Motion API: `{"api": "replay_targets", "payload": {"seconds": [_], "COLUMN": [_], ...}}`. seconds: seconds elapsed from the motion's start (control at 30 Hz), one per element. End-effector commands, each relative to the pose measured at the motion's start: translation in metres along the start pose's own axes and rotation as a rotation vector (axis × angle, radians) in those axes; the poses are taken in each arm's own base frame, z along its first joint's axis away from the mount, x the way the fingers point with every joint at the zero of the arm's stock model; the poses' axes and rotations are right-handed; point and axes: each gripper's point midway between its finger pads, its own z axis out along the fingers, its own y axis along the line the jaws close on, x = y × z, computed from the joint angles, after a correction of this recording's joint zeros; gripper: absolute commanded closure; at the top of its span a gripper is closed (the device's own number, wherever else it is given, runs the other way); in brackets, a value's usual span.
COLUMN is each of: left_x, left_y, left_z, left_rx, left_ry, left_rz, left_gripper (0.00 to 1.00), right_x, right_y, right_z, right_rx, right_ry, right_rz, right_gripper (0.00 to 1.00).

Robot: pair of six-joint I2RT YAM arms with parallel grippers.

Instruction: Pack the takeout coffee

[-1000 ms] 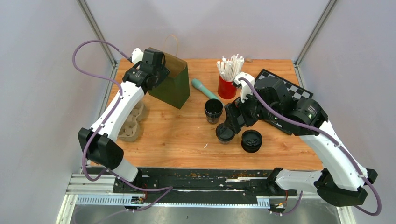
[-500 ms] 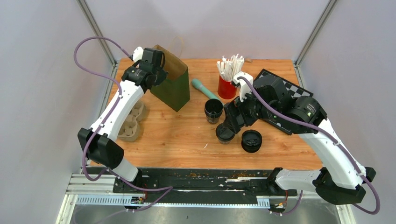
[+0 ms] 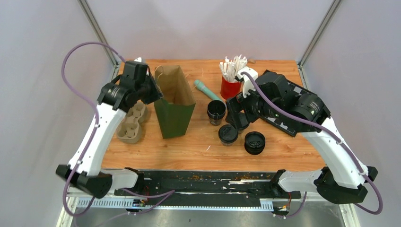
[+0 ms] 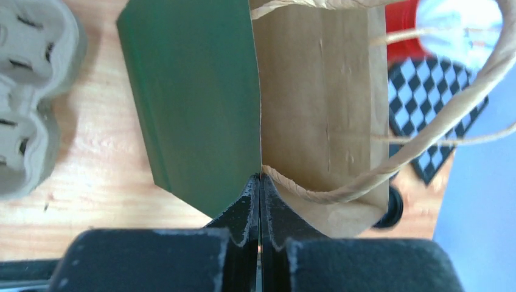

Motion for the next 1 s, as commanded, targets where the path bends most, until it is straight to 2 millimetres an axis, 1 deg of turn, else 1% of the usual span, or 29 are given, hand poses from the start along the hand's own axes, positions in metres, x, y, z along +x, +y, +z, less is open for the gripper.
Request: {"api": "replay_targets", "payload": {"seconds": [0.0,0.07,0.1,0.17,0.23,0.3,0.4,0.5,0.6,0.8,0.97], "left_x": [0.044,0.062,0.074,0.087,0.097,0.105,0.105,0.101,0.101,0.116,0.116], "left_y": [-0.004,-0.021,-0.026,-0.037,-0.038,-0.033,-0.039,-0.048,-0.053,-0.046,-0.046], "left_z": [-0.030,-0.035,-0.035,-0.038,-0.038,-0.036,-0.040,-0.050,-0.058,-0.054,-0.054], "left_rx": [0.197,0.337,0.391,0.469,0.488,0.478,0.513,0.556,0.597,0.610,0.615], "left_ry": [0.113,0.158,0.189,0.212,0.231,0.259,0.274,0.273,0.277,0.318,0.326], "left_rz": [0.103,0.091,0.089,0.099,0.115,0.132,0.173,0.205,0.220,0.233,0.266], "left_gripper": [1.00,1.00,1.00,1.00,1.00,1.00,1.00,1.00,1.00,1.00,1.00], "right_x": [-0.033,-0.043,-0.045,-0.047,-0.047,-0.049,-0.049,-0.051,-0.053,-0.057,-0.053], "right_y": [-0.017,-0.019,-0.020,-0.020,-0.021,-0.020,-0.022,-0.021,-0.020,-0.020,-0.020], "right_z": [-0.004,-0.004,-0.003,0.004,0.006,0.005,0.007,0.011,0.014,0.018,0.021], "right_rx": [0.113,0.129,0.136,0.140,0.146,0.147,0.157,0.156,0.149,0.148,0.143], "right_ry": [-0.094,-0.102,-0.102,-0.091,-0.078,-0.083,-0.105,-0.122,-0.127,-0.134,-0.128], "right_rz": [0.035,0.037,0.035,0.026,0.033,0.048,0.067,0.079,0.089,0.078,0.073], "right_gripper": [0.02,0.02,0.02,0.02,0.02,0.02,0.02,0.02,0.02,0.02,0.02]}}
